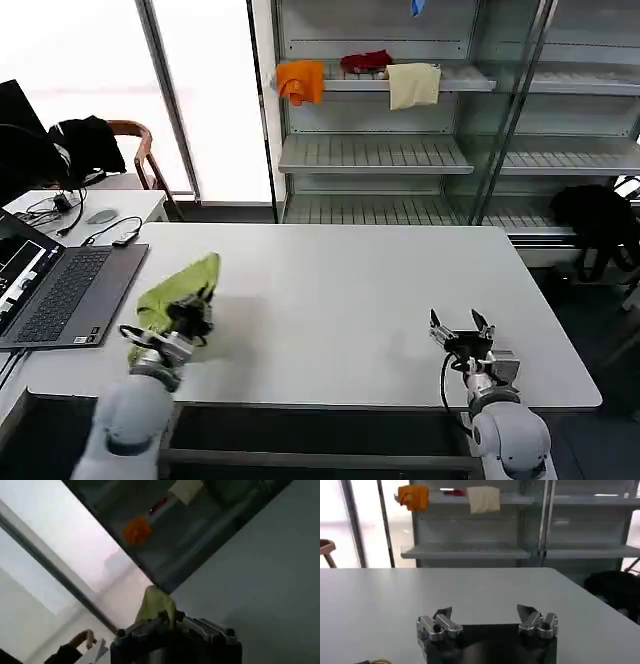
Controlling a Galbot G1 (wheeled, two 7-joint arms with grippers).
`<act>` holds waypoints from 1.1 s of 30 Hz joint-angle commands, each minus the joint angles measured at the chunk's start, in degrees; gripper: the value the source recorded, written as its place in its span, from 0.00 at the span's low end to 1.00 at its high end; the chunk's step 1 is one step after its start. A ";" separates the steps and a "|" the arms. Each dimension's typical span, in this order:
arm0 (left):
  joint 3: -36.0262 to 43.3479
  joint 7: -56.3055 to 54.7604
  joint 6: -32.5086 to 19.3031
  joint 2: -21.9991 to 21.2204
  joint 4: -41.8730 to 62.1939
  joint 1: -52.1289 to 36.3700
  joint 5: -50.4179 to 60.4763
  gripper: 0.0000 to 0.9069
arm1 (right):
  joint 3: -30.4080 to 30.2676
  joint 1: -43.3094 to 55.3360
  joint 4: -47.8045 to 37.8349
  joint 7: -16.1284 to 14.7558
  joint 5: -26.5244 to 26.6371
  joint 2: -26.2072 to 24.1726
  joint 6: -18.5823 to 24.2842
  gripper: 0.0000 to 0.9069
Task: Fold and organize the clothes.
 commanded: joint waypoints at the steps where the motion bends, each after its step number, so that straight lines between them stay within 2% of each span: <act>1: 16.87 -3.56 -2.45 -9.69 0.38 -0.11 5.42 0.01 | 0.39 -0.73 0.83 0.21 0.12 -0.15 0.00 1.00; 8: 22.14 -4.81 -3.20 -9.25 5.81 -3.65 -1.91 0.01 | -0.09 0.01 2.55 0.32 -0.58 0.79 -1.48 1.00; 11: 24.51 -5.61 -4.04 -10.58 8.73 -5.36 -2.88 0.01 | -0.26 0.00 3.50 0.27 -0.87 1.02 -2.12 1.00; 12: 25.42 -6.01 -4.41 -11.20 11.63 -5.95 -2.79 0.04 | -0.34 -0.04 3.75 0.23 -0.99 1.06 -2.26 1.00; 13: 26.33 -6.10 -4.39 -11.99 12.94 -6.04 -2.71 0.17 | -0.39 -0.10 4.07 0.18 -1.01 1.07 -2.50 1.00; 14: 26.75 -6.11 -4.21 -12.19 13.27 -6.00 -2.73 0.94 | -0.44 -0.14 4.30 0.05 -1.01 1.09 -2.72 1.00; 15: 27.58 -6.40 -4.01 -12.52 13.84 -5.79 -2.78 1.00 | -0.62 -0.24 4.59 -0.26 -0.99 1.06 -3.10 1.00; 20: 28.26 -6.84 -4.36 -11.72 12.23 -4.55 -6.97 1.00 | -2.17 -0.06 4.94 -2.47 0.50 1.35 -4.50 1.00; 24: 27.68 -7.08 -3.52 -9.15 5.78 -3.59 -12.42 1.00 | -4.07 1.02 4.62 -4.37 5.45 2.35 -7.63 1.00; 26: 26.86 -7.77 -1.93 -7.27 1.31 -3.13 -17.84 1.00 | -5.10 1.48 3.94 -5.01 6.65 2.82 -7.61 1.00; 30: 21.61 -7.84 0.09 -4.58 -6.32 -2.83 -23.89 1.00 | -8.36 2.09 1.76 -5.33 10.78 4.26 -7.71 1.00; 33: 15.48 -7.60 -0.43 -2.53 -7.99 -2.89 -24.76 1.00 | -9.99 2.56 -0.24 -4.96 15.21 5.33 -7.76 1.00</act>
